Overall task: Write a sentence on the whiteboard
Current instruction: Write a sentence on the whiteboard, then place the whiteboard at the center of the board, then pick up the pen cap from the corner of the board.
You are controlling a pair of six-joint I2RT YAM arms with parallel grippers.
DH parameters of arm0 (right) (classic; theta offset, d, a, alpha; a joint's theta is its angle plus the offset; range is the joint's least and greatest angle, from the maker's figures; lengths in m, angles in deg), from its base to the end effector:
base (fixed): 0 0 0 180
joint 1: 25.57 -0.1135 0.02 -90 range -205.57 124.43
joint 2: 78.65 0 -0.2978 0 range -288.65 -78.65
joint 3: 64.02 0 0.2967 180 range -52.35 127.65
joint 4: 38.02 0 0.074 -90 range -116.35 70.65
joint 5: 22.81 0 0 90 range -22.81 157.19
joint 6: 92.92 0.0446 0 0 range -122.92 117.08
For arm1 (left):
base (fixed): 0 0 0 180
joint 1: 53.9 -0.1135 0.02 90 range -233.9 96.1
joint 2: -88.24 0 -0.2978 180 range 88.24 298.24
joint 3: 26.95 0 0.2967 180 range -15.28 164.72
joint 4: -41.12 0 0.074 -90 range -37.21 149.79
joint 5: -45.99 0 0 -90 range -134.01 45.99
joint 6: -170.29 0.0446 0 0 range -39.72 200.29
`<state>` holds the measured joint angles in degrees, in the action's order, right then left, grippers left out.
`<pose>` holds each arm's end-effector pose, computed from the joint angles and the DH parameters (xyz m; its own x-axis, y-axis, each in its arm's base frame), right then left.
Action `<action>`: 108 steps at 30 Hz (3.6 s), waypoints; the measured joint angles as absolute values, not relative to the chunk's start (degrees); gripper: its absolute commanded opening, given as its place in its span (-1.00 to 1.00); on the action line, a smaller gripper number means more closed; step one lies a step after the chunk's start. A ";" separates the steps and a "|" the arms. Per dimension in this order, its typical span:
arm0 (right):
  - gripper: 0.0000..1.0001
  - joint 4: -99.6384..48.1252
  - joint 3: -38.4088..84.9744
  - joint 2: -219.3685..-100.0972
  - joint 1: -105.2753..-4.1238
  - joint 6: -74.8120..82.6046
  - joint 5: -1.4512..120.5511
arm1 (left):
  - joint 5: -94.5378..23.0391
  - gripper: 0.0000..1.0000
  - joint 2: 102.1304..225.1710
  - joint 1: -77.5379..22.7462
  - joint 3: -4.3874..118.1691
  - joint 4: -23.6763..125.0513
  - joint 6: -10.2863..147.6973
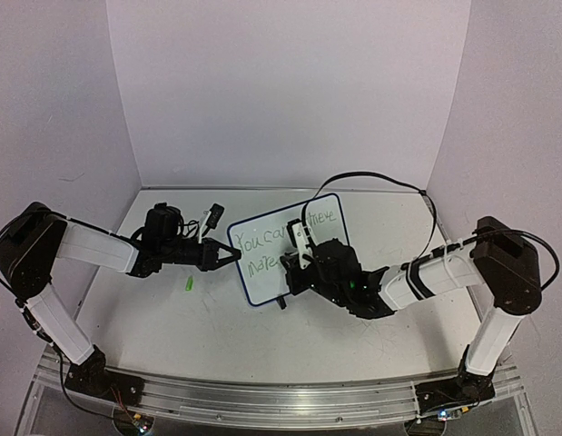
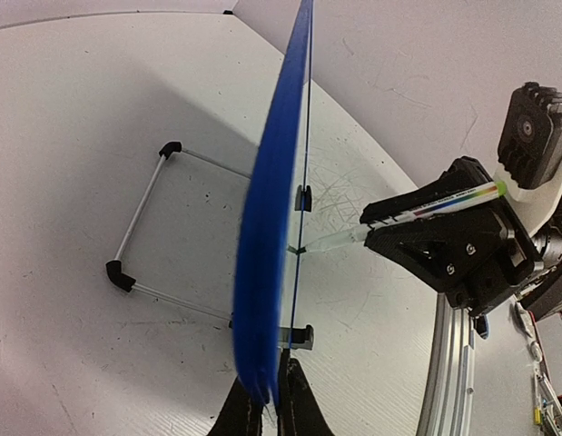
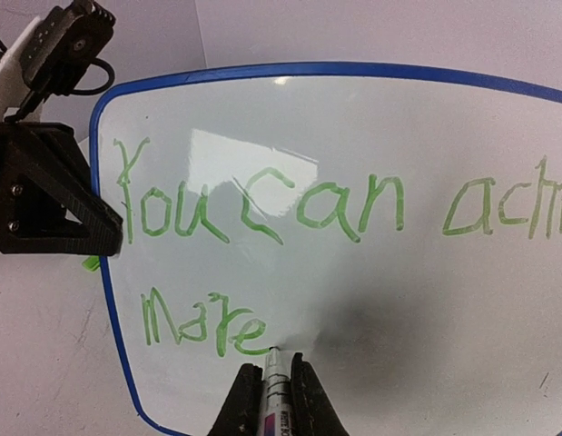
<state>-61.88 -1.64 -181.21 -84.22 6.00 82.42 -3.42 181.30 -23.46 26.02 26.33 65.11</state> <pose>0.2305 0.3558 0.1799 -0.2519 -0.1259 -0.9595 -0.6618 0.7458 0.0759 0.2960 -0.2076 0.1737 -0.5891 0.1156 -0.7997 0.7643 0.4009 -0.5051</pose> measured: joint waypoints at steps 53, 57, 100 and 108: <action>-1.00 -64.50 -14.32 -158.67 -82.09 5.99 75.00 | -5.23 -0.29 181.09 -23.31 26.37 28.44 66.84; -1.00 -64.38 -15.63 -155.41 -81.27 5.92 75.33 | -8.04 -0.07 179.38 -23.31 26.08 30.75 66.57; -1.00 -47.79 -16.91 -141.91 -80.07 4.49 80.03 | -53.43 -0.15 185.30 -19.22 35.36 75.92 48.99; -1.00 -47.70 -16.91 -141.88 -80.07 4.66 80.05 | -54.63 -0.31 187.91 -19.22 38.21 77.43 50.06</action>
